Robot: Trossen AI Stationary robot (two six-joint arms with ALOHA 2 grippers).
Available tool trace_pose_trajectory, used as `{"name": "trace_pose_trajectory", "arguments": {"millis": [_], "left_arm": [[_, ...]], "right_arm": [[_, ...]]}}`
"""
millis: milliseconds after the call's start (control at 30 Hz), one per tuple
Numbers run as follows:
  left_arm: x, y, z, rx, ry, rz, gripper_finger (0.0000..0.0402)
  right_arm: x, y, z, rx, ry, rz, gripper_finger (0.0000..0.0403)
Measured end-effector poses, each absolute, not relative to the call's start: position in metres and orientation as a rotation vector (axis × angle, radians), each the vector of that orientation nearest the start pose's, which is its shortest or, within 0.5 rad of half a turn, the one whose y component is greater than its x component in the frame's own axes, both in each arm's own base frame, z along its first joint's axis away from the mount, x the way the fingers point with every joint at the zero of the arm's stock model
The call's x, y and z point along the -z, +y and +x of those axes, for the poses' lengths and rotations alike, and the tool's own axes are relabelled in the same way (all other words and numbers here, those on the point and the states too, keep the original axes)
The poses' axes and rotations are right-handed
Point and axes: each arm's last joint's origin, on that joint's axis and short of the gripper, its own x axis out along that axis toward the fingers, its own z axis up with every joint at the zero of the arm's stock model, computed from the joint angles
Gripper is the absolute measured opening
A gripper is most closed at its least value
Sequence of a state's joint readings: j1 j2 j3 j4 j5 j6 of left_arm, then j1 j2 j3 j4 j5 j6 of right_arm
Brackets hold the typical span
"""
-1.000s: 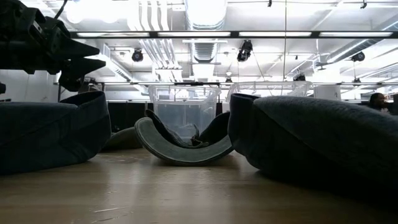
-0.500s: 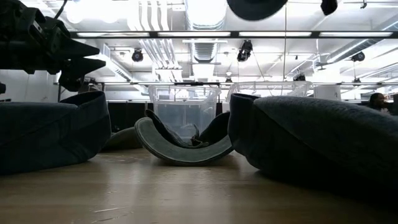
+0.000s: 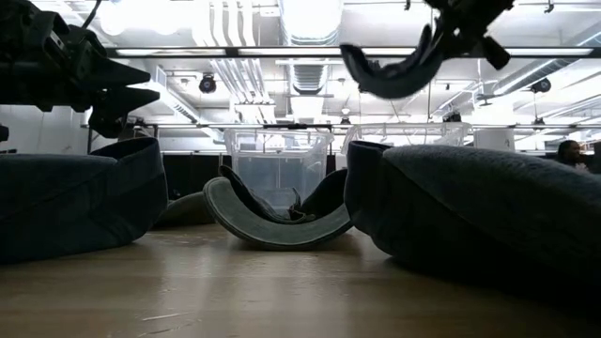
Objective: Pick & Place hat
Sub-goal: Put the top dark blue cap into the right transparent bin
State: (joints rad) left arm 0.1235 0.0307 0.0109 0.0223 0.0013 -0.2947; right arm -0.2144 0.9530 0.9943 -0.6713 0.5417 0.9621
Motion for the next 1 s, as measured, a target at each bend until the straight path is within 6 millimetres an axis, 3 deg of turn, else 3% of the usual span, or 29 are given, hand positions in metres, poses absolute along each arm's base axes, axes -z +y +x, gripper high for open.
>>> {"name": "trace_pose_trajectory", "arguments": {"millis": [500, 1000], "left_arm": [[-0.167, 0.012, 0.098, -0.121, -0.021, -0.295, 0.017], [-0.167, 0.012, 0.098, -0.121, -0.021, -0.295, 0.017]], "right_arm": [[-0.286, -0.076, 0.211, 1.052, 0.551, 0.846, 0.0013], [-0.283, -0.076, 0.214, 1.067, 0.552, 0.876, 0.0013]]}}
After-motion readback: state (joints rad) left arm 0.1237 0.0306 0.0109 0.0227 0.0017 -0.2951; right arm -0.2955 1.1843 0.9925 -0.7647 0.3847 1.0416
